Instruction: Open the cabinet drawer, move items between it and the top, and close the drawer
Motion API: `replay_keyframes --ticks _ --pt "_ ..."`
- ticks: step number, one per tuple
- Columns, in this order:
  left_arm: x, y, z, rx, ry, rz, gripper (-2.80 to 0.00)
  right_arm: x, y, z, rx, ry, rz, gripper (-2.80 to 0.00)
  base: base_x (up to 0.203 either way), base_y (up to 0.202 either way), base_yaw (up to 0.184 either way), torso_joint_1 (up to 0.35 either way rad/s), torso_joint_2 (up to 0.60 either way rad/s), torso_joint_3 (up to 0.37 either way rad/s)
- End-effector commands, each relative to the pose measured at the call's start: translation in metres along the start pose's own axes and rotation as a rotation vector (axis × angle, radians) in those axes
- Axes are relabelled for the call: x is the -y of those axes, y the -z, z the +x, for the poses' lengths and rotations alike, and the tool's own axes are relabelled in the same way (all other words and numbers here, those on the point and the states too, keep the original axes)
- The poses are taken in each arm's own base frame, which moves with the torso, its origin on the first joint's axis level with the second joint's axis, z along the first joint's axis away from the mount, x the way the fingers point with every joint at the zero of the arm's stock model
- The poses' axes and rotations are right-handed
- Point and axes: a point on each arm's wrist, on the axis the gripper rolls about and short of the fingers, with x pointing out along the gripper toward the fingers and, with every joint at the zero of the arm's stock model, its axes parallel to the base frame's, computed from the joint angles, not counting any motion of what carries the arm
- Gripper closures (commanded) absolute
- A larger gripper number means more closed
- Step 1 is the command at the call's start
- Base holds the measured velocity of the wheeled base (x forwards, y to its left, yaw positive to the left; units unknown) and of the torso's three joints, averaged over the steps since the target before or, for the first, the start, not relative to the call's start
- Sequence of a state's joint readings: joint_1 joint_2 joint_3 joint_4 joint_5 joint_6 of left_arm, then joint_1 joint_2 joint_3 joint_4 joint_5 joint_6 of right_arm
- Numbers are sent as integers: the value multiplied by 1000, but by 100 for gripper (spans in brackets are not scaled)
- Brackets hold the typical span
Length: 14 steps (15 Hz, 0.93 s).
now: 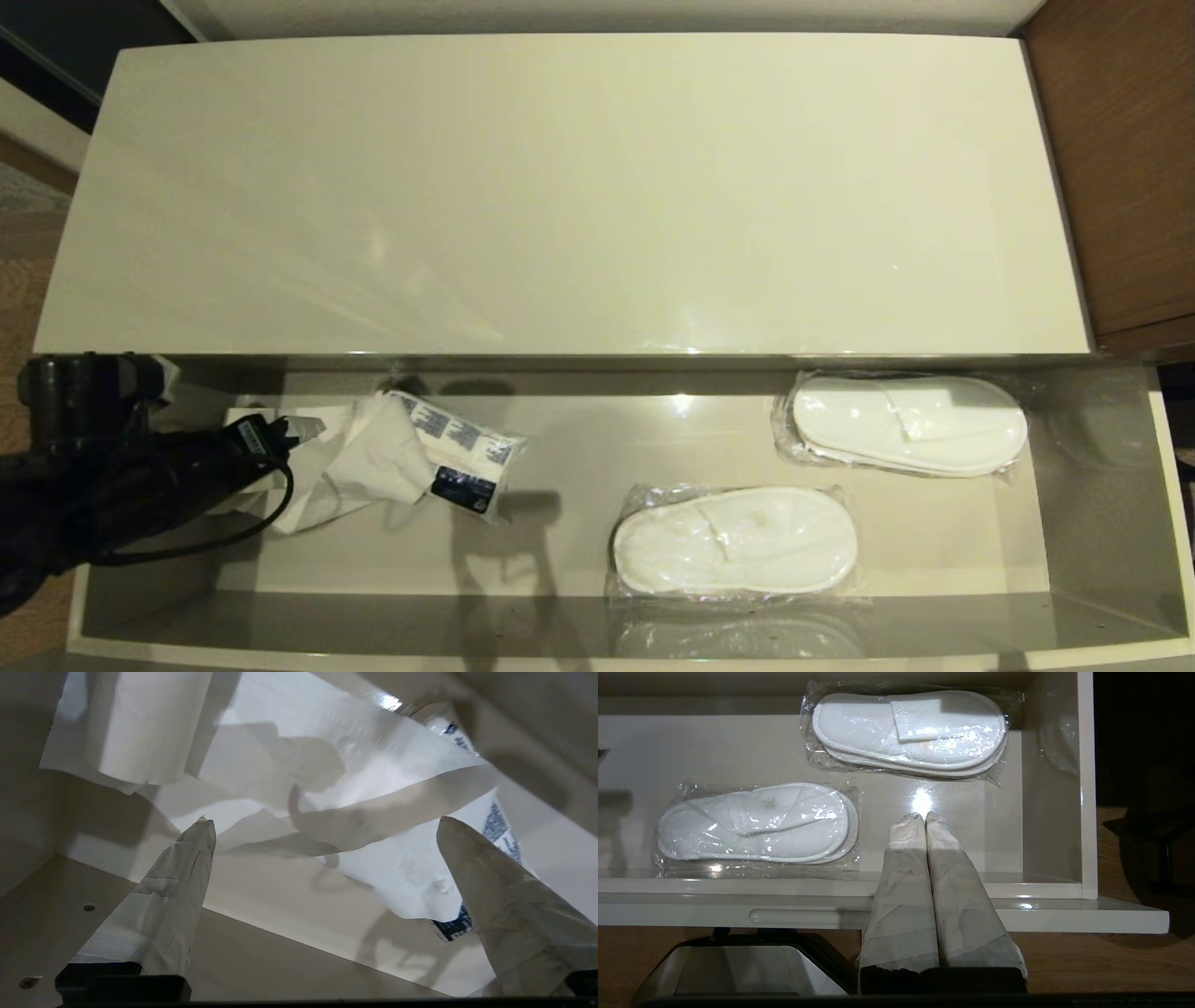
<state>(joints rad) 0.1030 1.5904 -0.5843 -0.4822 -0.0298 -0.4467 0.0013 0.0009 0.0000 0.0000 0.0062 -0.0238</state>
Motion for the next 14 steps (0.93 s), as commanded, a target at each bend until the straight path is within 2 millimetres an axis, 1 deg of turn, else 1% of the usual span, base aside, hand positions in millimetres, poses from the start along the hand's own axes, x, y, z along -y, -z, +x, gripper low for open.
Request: replay_keyframes --ticks 1,4,6,9,14 --pt "3 -8 -4 35 10 -2 -280 0 0 0 -2 0 -1 0 0 0 0 0 0 0" --pt "2 -8 0 28 9 -4 -280 0 0 0 -2 1 -1 0 0 0 0 0 0 0" --pt "2 -3 12 -6 0 -4 -280 0 0 0 -2 -2 -1 0 0 0 0 0 0 0" --pt "11 5 16 -37 30 -8 -280 0 0 0 -2 0 -1 0 0 0 0 0 0 0" --pt "17 -4 17 -3 42 -2 -280 0 0 0 -2 1 -1 0 0 0 0 0 0 0"
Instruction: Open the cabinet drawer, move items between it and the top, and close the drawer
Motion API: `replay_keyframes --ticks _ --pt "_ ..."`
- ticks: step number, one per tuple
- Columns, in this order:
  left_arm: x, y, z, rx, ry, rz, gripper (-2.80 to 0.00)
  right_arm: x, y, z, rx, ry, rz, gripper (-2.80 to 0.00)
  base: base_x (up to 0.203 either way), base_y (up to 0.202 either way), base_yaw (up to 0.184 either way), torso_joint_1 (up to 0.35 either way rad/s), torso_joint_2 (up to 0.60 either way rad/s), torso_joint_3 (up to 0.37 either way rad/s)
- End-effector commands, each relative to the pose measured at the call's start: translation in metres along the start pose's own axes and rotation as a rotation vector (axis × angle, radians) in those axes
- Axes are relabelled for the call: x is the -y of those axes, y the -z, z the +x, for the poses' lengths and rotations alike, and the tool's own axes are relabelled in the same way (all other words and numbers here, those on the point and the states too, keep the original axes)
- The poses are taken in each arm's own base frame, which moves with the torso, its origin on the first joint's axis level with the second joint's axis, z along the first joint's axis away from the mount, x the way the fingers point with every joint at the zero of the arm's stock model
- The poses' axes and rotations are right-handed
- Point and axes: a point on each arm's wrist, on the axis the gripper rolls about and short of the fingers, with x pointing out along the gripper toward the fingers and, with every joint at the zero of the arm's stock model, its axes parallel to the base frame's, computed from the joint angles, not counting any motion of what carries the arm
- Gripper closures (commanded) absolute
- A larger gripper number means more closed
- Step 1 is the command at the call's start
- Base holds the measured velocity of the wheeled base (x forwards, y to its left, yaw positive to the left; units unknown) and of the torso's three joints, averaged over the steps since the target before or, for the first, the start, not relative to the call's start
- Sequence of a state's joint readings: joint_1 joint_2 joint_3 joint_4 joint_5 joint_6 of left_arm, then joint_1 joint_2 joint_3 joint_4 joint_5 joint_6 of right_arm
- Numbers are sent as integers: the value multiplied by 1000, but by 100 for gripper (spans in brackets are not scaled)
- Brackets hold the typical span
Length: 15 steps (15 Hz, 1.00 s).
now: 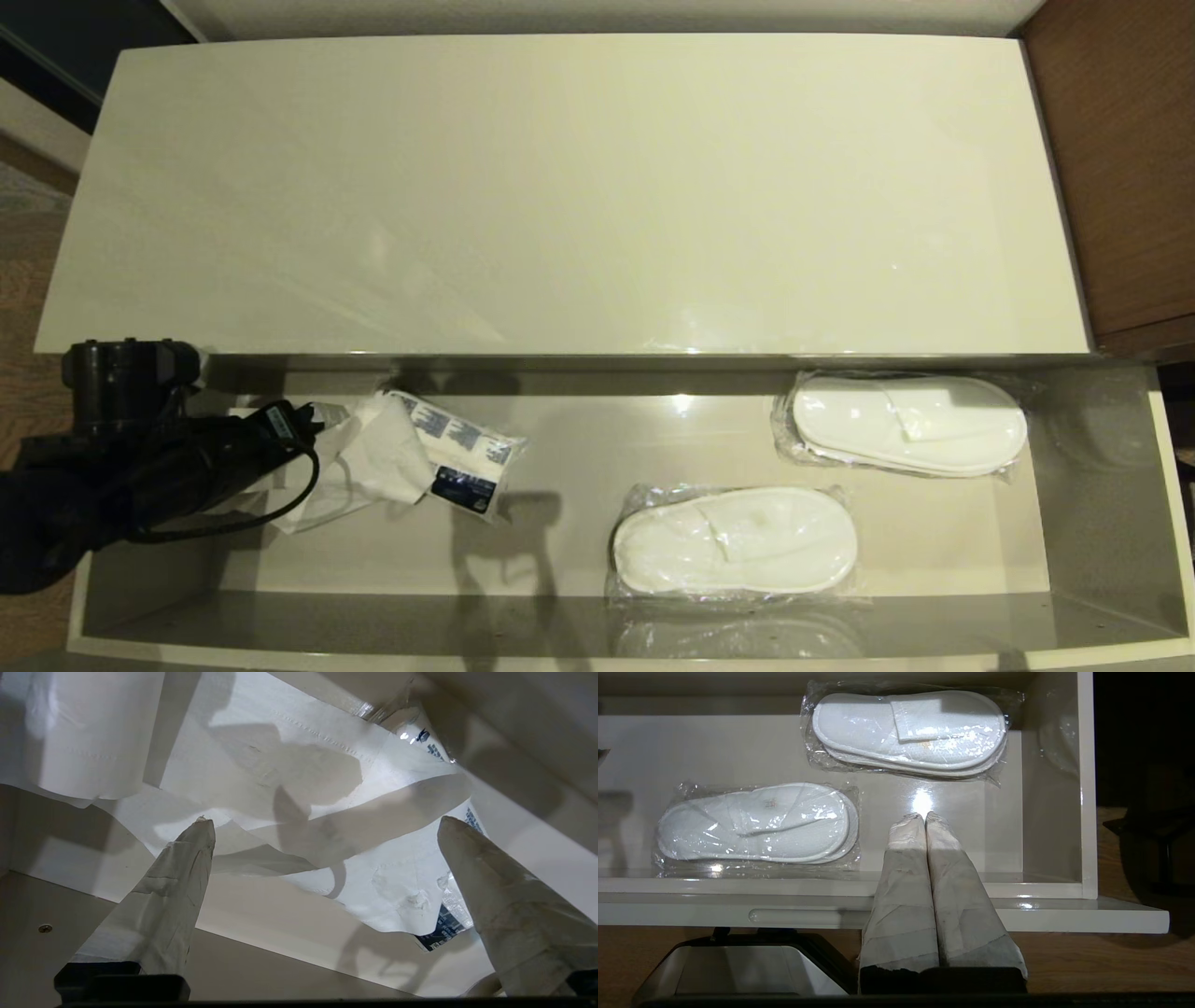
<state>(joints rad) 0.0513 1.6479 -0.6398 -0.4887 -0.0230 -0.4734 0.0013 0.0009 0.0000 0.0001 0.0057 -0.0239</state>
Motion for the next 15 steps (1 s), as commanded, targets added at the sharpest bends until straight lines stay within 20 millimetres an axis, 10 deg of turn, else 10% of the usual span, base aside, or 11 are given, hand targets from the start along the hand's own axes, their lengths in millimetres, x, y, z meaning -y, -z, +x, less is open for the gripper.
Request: replay_keyframes --ticks 1,15 --pt "5 -9 4 29 16 6 -280 0 0 0 -2 -1 1 0 0 0 0 0 0 0" --pt "9 -3 -5 27 9 102 -280 0 0 0 -2 -1 1 0 0 0 0 0 0 0"
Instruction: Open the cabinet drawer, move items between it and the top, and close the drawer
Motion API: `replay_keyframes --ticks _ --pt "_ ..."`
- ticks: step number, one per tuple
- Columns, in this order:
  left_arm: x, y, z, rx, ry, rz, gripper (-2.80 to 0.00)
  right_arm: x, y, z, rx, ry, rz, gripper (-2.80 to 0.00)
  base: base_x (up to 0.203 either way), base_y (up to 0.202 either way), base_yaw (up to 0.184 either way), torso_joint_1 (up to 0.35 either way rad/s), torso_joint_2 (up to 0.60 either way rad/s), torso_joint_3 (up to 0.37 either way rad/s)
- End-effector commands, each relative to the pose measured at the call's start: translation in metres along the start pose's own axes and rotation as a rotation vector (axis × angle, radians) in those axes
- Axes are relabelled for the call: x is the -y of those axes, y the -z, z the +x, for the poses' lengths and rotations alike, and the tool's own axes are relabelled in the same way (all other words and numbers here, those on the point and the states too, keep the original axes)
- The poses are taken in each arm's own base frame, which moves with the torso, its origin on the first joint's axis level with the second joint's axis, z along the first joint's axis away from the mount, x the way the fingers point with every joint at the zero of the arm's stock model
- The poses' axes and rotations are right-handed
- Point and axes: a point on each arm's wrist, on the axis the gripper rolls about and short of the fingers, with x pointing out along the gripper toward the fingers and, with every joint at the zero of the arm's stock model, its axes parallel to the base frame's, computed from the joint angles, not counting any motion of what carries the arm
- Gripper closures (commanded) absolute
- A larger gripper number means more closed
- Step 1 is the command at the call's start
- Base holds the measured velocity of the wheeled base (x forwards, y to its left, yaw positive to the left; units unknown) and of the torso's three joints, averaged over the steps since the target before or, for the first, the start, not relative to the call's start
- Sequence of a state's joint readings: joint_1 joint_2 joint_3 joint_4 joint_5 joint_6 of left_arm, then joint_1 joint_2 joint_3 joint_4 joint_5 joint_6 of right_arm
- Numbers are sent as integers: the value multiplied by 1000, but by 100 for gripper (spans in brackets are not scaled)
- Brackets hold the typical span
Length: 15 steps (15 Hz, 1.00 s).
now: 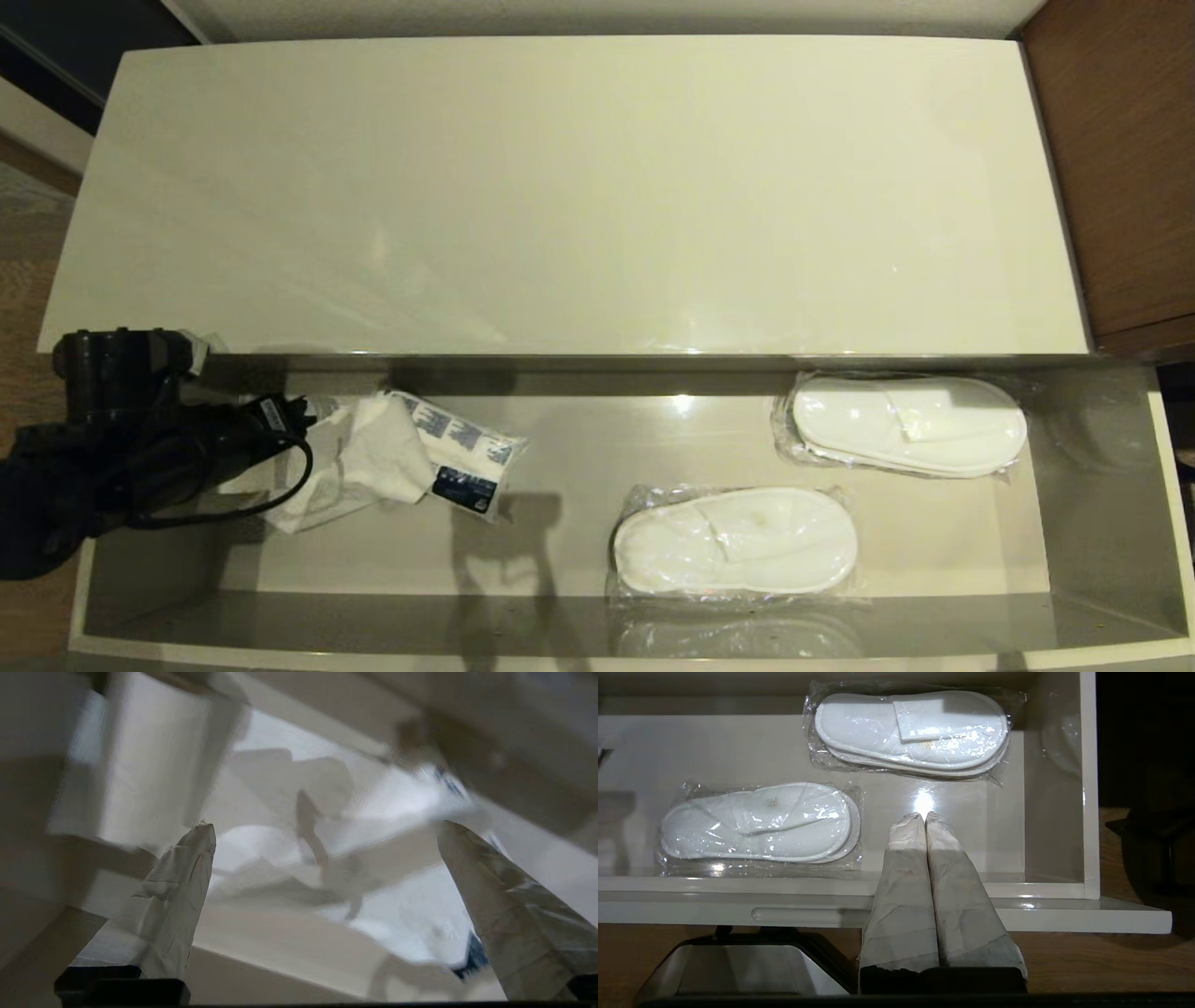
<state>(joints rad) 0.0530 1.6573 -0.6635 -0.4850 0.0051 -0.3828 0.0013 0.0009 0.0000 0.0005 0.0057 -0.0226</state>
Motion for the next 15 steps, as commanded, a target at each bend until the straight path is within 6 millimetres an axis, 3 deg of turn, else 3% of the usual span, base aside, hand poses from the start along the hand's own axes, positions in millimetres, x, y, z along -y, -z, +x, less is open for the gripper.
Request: replay_keyframes --ticks 1,7,15 --pt "11 5 -10 -5 44 19 -280 0 1 0 -3 -1 0 0 0 0 0 0 0 0" --pt "3 39 0 -140 12 27 -280 0 1 0 -3 -1 0 0 0 0 0 0 0 0" --pt "11 50 10 -164 72 -35 -280 0 0 0 -2 1 0 0 0 0 0 0 0 0"
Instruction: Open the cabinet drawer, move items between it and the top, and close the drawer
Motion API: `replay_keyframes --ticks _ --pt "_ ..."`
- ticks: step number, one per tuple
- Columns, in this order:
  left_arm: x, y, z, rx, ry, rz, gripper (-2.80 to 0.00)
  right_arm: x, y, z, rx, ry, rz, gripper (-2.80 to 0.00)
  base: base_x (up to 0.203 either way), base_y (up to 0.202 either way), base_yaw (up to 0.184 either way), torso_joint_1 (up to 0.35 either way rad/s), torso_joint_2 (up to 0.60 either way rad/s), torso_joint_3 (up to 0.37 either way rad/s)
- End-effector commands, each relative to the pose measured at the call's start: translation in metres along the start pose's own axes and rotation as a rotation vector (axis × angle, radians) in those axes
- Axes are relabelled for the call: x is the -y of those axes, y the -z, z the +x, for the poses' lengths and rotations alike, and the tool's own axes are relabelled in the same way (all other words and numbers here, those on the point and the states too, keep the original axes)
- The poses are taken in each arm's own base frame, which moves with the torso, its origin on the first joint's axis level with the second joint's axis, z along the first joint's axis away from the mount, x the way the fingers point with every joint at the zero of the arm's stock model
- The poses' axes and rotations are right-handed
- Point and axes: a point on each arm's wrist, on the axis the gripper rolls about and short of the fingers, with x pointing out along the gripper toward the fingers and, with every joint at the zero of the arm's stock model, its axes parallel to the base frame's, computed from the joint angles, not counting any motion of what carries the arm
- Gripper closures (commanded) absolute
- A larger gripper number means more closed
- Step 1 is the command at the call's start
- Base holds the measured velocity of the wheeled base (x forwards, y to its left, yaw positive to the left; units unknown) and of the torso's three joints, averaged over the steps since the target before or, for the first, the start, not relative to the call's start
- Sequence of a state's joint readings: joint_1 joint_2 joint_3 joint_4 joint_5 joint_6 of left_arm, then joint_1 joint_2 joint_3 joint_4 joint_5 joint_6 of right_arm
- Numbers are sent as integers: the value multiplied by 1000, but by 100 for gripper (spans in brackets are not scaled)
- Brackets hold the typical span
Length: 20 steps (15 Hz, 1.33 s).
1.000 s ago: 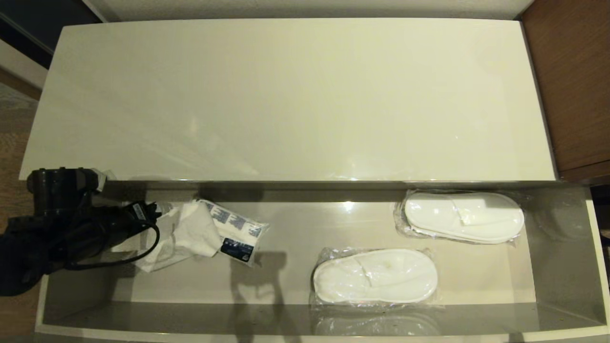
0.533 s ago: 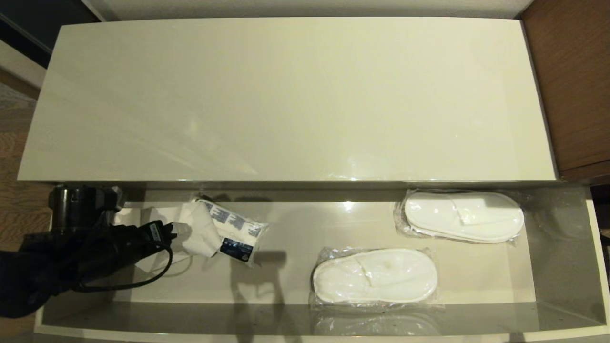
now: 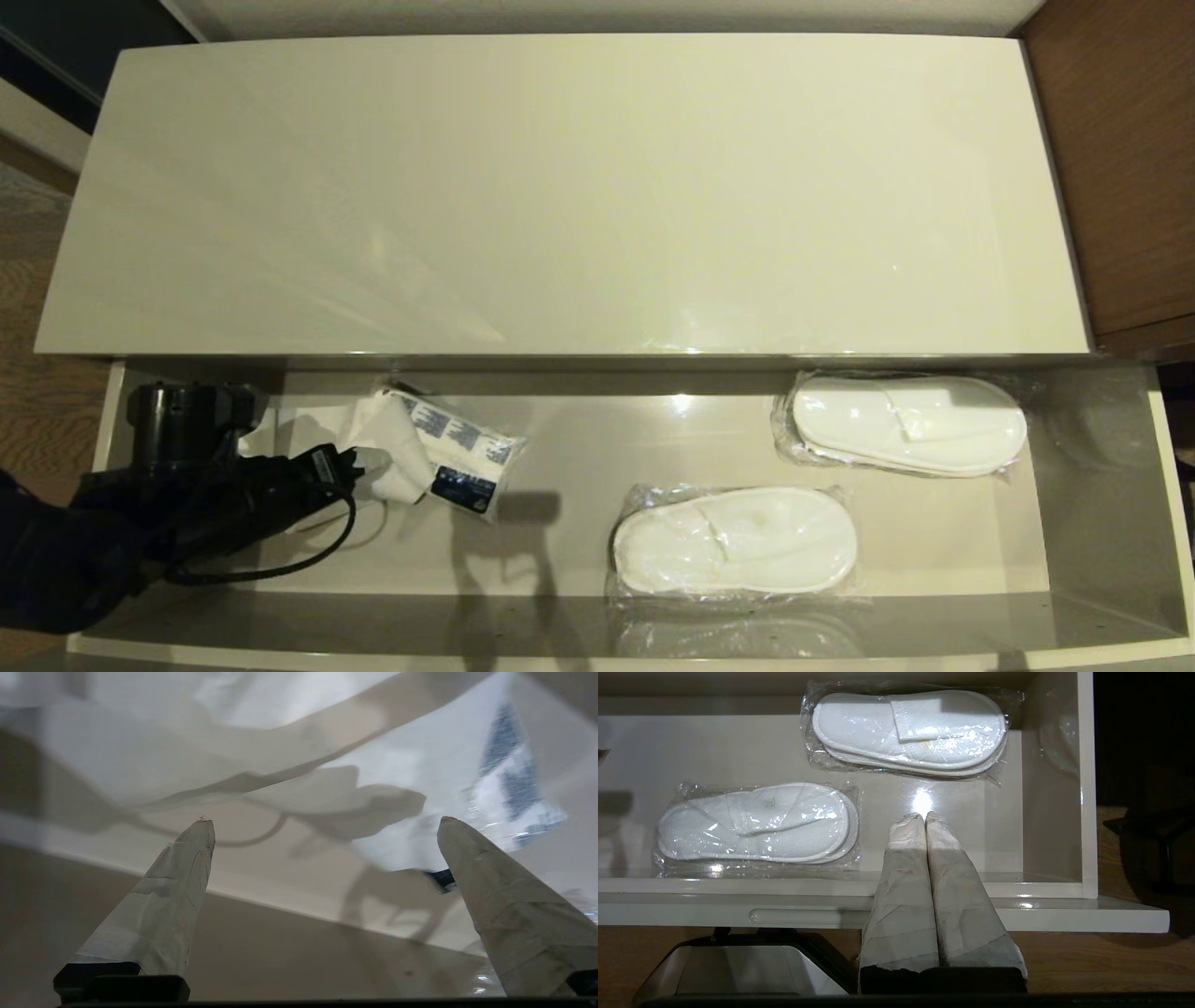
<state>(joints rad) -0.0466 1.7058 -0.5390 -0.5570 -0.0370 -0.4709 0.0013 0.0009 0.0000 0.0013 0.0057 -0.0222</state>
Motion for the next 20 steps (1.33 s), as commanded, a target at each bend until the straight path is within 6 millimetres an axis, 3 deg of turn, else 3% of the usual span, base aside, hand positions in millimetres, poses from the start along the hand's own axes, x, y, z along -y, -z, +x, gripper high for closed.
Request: replay_keyframes --ticks 1,7,16,20 --pt "1 7 5 -26 4 6 -280 0 0 0 -1 -1 -1 0 0 0 0 0 0 0" --pt "12 16 7 -60 47 19 -280 0 0 0 -1 -1 -1 0 0 0 0 0 0 0" --pt "17 12 15 -58 58 -19 -280 0 0 0 -1 1 -1 0 0 0 0 0 0 0" --pt "26 14 47 5 133 -29 -280 0 0 0 -1 -1 -1 0 0 0 0 0 0 0"
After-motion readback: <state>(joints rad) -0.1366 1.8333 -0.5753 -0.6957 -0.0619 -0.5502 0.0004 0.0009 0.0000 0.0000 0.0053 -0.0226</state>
